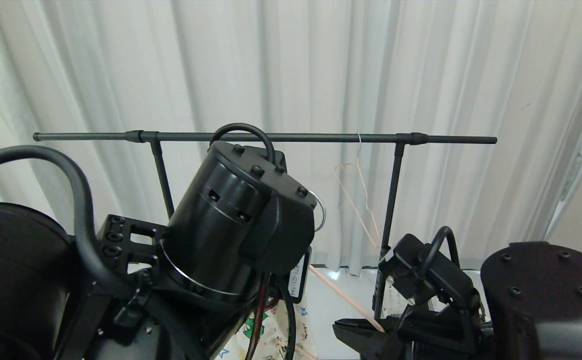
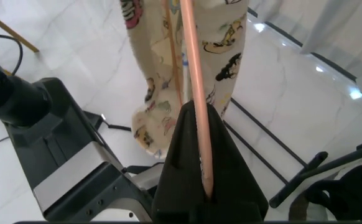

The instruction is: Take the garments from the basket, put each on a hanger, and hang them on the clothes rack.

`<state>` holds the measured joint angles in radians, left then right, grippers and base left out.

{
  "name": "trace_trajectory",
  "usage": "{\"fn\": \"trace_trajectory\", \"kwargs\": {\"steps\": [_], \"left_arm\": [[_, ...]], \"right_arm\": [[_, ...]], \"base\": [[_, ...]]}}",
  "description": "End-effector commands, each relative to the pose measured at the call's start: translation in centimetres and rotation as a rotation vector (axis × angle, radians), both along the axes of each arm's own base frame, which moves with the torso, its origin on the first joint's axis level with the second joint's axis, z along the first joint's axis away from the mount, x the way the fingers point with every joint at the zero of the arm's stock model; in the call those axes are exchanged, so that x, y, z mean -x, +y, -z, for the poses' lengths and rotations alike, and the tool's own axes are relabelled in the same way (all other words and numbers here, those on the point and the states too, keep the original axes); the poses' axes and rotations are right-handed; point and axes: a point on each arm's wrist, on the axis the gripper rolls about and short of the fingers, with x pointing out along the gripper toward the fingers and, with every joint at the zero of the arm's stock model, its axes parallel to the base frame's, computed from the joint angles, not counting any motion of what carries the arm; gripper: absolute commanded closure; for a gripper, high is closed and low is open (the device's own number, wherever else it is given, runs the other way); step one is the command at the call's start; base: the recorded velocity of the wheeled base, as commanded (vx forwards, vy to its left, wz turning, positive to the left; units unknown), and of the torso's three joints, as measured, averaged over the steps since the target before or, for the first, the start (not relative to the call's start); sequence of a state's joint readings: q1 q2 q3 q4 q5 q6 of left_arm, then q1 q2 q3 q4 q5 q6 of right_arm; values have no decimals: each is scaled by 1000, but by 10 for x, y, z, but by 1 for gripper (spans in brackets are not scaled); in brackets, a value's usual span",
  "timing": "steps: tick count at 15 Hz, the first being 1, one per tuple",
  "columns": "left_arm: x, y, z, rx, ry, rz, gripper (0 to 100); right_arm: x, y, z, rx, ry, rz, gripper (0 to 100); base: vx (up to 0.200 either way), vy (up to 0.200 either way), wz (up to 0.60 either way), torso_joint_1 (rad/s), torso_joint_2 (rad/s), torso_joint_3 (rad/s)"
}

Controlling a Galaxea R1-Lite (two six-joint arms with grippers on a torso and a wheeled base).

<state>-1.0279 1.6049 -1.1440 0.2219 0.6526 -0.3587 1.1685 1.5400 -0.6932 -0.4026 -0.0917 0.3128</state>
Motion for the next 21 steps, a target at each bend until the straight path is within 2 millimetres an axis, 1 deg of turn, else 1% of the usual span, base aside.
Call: {"fn": "trace_trajectory", "kwargs": {"steps": [1,4,8,12,13,15,18,19,21], "left_arm": [[6,-4,-3,12,-6,24,100],[14,-5,-10,47,-26,52,100],[15,-4,-6,75,-42,54,100],[22,-5,-4,72,-40,78,100],[22,-5,-5,75,-42,77,0],[17,-2,-7,81,-47,58,0],[18,2,-11,80,-60,60,0],[20,8,-14,82,-68,59,0],[22,16,-13,78,-68,49,0]], "right_arm": [[-3,8,8,26,13,1,100],[-4,8,9,17,43,23,100],[-5,7,11,-1,75,106,100],[-5,6,9,-9,71,132,100],[-4,6,9,-11,69,131,100],[-4,6,5,-43,55,125,100],[-5,6,6,-80,29,145,100],[-4,2,16,-80,8,185,100],[-3,-4,20,-92,-1,190,100]], "base": [[0,0,0,0,0,0],[0,0,0,0,0,0],[0,0,0,0,0,0],[0,0,0,0,0,0],[0,0,0,0,0,0],[0,0,0,0,0,0],[0,0,0,0,0,0],[0,0,0,0,0,0],[0,0,0,0,0,0]]}}
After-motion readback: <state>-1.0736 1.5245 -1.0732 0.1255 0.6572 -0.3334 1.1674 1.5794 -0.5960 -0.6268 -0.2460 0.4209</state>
